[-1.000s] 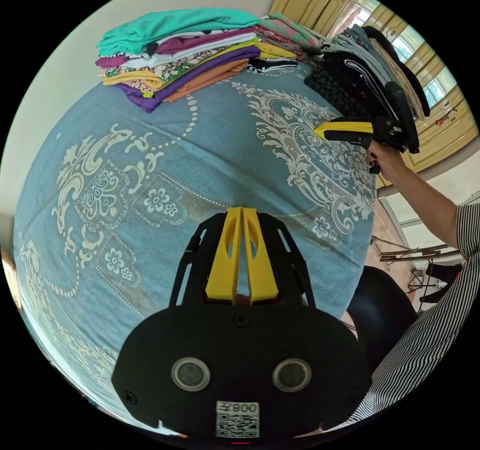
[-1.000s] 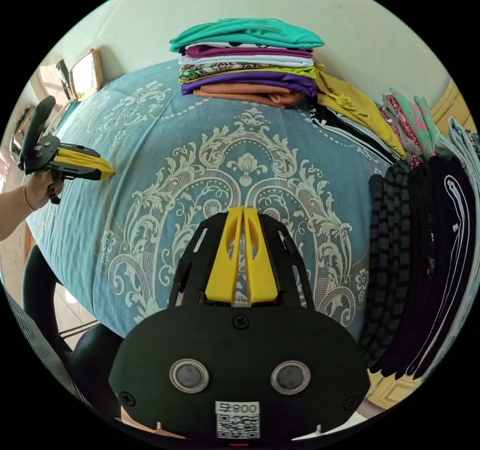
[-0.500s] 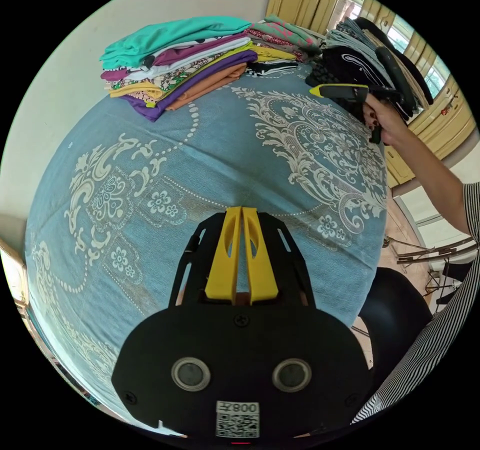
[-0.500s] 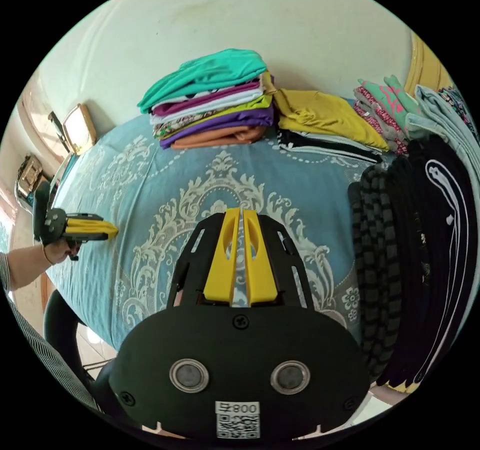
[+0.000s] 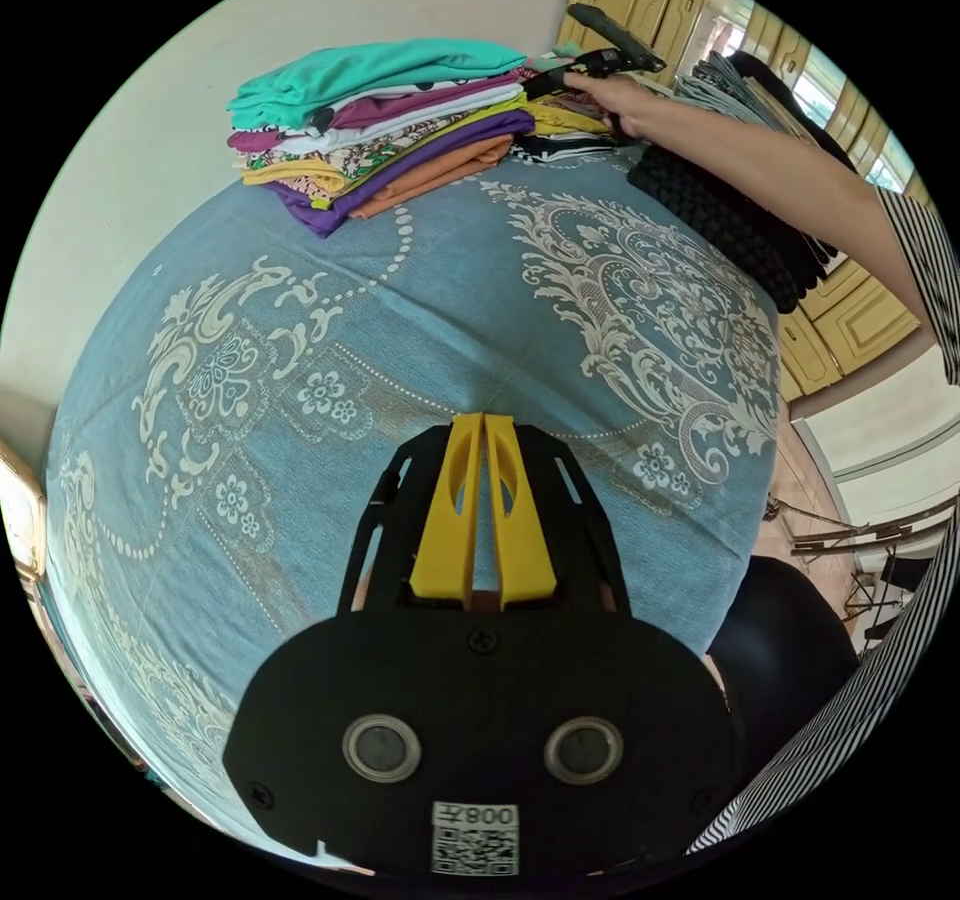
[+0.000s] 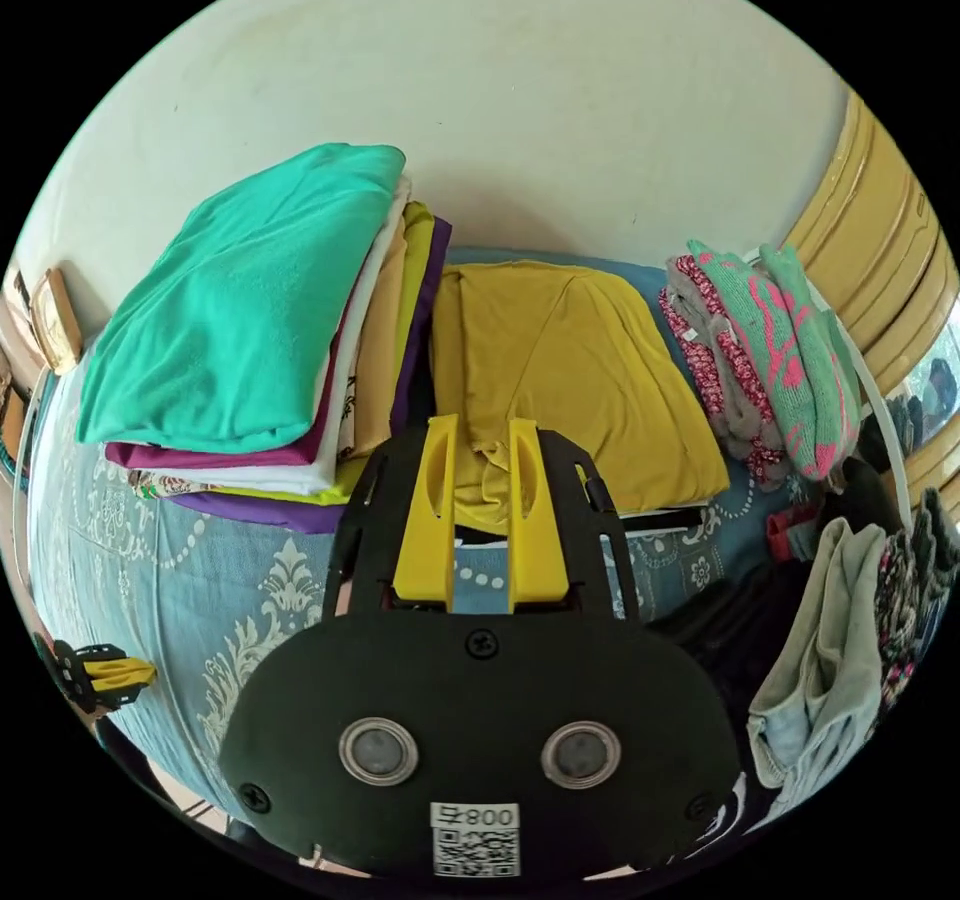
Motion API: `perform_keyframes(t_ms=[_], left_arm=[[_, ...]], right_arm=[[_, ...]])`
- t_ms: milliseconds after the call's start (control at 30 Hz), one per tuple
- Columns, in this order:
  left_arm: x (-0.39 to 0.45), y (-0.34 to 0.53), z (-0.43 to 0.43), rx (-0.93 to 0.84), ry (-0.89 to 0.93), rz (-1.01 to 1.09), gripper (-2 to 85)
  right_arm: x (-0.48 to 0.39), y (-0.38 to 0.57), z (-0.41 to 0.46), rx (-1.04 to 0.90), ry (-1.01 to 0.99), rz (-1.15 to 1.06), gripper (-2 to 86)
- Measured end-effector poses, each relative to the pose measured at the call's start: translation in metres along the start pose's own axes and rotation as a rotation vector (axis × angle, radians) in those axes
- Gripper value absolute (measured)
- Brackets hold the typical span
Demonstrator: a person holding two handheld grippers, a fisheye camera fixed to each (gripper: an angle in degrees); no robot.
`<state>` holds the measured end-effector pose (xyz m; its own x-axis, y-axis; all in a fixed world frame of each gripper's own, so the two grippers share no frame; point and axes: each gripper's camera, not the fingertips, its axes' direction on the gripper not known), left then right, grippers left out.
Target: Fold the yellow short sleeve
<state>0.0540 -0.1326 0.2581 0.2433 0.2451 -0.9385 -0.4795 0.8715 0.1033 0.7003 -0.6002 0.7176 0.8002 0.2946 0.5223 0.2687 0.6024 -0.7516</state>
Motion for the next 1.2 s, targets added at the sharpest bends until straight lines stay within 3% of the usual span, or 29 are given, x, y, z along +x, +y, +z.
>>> perform_keyframes(t_ms=[133,467,667,800,1033,1200], left_arm=[[0.018,0.007,-0.015,0.014,-0.017,0.003,0.2],[0.054,0.020,-0.062,0.047,-0.017,0.000,0.2],[0.079,0.029,-0.099,0.091,-0.055,-0.020,0.3],[0.081,0.038,-0.143,0.164,0.220,-0.097,0.3],[0.124,0.061,-0.285,0.401,0.245,-0.056,0.3],[0.153,0.080,-0.378,0.539,0.270,-0.057,0.5]], right_arm=[[-0.020,0.008,0.016,-0.056,0.094,-0.001,5.3],[-0.019,0.075,-0.053,0.092,-0.017,0.137,0.8],[-0.008,0.138,-0.162,0.280,-0.193,0.242,0.6],[-0.018,0.186,-0.247,0.386,-0.297,0.229,0.6],[-0.064,0.267,-0.394,0.572,-0.441,0.147,0.5],[-0.123,0.317,-0.472,0.588,-0.505,0.023,0.5]])
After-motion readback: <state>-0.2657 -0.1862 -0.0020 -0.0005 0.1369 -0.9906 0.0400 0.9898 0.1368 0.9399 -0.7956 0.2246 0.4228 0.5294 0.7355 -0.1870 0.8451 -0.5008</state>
